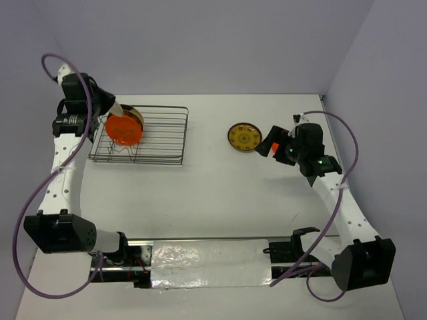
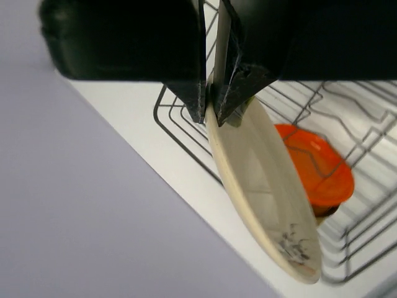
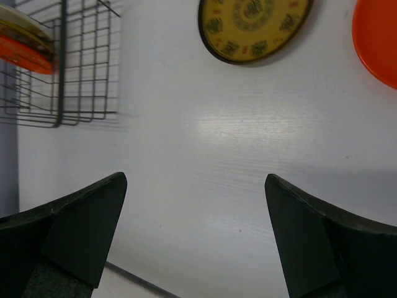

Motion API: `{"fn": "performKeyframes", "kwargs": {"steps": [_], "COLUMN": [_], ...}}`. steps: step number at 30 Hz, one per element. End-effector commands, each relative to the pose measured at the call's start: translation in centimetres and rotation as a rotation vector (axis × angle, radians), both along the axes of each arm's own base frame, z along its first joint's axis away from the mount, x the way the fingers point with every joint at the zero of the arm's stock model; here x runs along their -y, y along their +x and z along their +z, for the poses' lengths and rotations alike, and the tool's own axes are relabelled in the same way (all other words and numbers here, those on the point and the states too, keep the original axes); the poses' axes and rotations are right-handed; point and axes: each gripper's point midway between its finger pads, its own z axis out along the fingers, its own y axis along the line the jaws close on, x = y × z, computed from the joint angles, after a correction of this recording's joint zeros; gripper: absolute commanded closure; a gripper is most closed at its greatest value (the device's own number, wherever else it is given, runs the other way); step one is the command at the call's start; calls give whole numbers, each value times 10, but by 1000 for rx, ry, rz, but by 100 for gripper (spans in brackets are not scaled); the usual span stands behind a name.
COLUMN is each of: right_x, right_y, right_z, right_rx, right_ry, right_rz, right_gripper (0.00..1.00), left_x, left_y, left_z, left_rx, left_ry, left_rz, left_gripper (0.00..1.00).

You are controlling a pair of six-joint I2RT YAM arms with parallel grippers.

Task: Unload the plates from the dish rack

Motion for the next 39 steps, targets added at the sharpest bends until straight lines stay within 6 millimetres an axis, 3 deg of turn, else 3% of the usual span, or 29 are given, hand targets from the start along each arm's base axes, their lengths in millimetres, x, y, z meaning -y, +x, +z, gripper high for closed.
{"fn": "performKeyframes", "kwargs": {"steps": [1, 2, 3, 4, 5, 7, 8, 9, 10, 11, 12, 13, 14, 17, 23, 27, 29, 31, 32, 33, 34, 35, 37, 38, 39], "right_x": [-15, -14, -10, -8, -2, 5, 11, 19, 16, 15, 14, 11, 10, 1, -6, -17, -33, -48, -54, -58, -56, -53, -44, -37, -31], "right_y": [3, 3, 4, 3, 3, -6, -10, -12, -18, -27, -30, -37, -36, -47, -62, -65, -70, -70, -72, -70, -68, -65, -56, -50, -45], "right_z": [83, 92, 104, 123, 131, 157, 164, 168, 177, 184, 186, 175, 166, 122, 82, 53, 41, 40, 35, 40, 40, 42, 47, 50, 48], "right_rx": [167, 173, 191, 210, 208, 236, 251, 266, 304, 330, 329, 281, 234, 99, 31, -31, -56, -55, -61, -43, -38, -30, 0, 14, 12], "right_ry": [81, 86, 84, 87, 95, 114, 120, 126, 145, 150, 143, 116, 101, 71, 46, 61, 75, 115, 137, 166, 159, 153, 145, 147, 141], "right_rz": [55, 41, 21, 8, -23, -51, -72, -99, -70, -51, -36, 4, 24, 117, 157, 177, 236, 294, 316, 327, 303, 280, 209, 166, 127], "right_gripper": [0, 0, 0, 0, 0, 0, 0, 0, 0, 0, 1, 1, 2, 6, 9, 12, 23, 49, 59, 99, 100, 100, 100, 100, 100], "left_x": [65, 82, 126, 151, 199, 227, 275, 292, 305, 346, 352, 353, 373, 402, 435, 442, 443, 446, 446, 445, 444, 441, 424, 416, 405], "left_y": [9, 10, 3, 3, -11, -28, -52, -67, -82, -116, -130, -138, -161, -196, -228, -232, -231, -230, -230, -227, -222, -217, -194, -188, -181], "left_z": [80, 83, 91, 81, 74, 48, 44, 12, 4, -2, -30, -34, -43, -61, -92, -94, -95, -95, -93, -95, -93, -91, -90, -90, -88], "left_rx": [192, 184, 195, 173, 190, 149, 224, 196, 214, 305, 294, 287, 352, 413, 443, 479, 480, 491, 499, 489, 485, 469, 362, 320, 274], "left_ry": [281, 352, 431, 560, 619, 821, 890, 999, 1162, 1230, 1377, 1438, 1483, 1554, 1624, 1592, 1598, 1602, 1604, 1615, 1612, 1615, 1628, 1596, 1576], "left_rz": [-322, -356, -411, -500, -623, -693, -794, -868, -919, -1007, -1045, -990, -1032, -1147, -1298, -1321, -1317, -1311, -1304, -1288, -1258, -1223, -1089, -1042, -988], "left_gripper": [100, 100, 100, 100, 100, 100, 100, 100, 100, 100, 100, 100, 100, 100, 100, 100, 100, 100, 93, 87, 81, 61, 37, 1, 0]}}
